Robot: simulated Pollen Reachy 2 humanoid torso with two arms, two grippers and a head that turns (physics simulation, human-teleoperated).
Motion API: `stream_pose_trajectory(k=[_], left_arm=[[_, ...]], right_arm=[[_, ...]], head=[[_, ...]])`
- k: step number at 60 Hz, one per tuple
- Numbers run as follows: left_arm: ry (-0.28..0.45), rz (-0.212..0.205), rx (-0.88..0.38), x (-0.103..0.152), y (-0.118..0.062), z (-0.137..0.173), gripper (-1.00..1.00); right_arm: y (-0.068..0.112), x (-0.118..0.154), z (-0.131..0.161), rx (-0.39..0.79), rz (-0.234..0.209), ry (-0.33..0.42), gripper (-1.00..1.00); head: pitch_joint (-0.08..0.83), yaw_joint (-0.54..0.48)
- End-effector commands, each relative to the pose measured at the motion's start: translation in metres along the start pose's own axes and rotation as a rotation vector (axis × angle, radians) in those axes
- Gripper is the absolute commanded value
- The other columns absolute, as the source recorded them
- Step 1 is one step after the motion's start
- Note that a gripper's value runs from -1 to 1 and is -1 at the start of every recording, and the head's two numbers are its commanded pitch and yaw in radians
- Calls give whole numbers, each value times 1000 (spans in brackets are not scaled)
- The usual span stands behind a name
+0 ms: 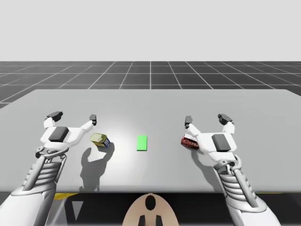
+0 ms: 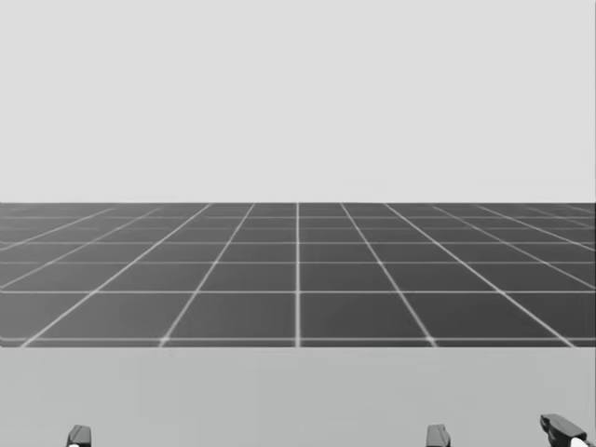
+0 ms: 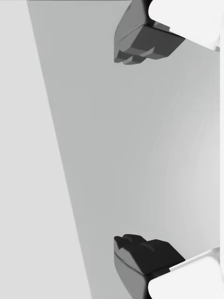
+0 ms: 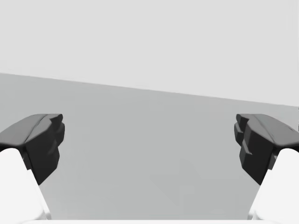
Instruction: Look at the card. If it is red, pick the object on the left. If it is green, pick the object on the right.
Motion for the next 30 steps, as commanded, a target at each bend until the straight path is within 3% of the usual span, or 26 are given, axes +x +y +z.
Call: stream_pose_trajectory(k=[1, 6, 20, 30], left_arm=[[1, -2, -1, 0, -1, 0, -1000], [1, -1, 0, 0, -1, 0, -1000], [-11, -7, 3, 0, -1, 1, -1000], [-14, -21, 2, -1, -1, 0, -1000]], right_arm=[[5, -1, 3, -9, -41, -29, -1000], [4, 2, 4, 4, -34, -34, -1000], [3, 3, 2, -7, -13, -19, -1000], [4, 2, 2, 1, -7, -16, -1000]], head=[[20, -2], [46, 0], [304, 24], [425, 41]])
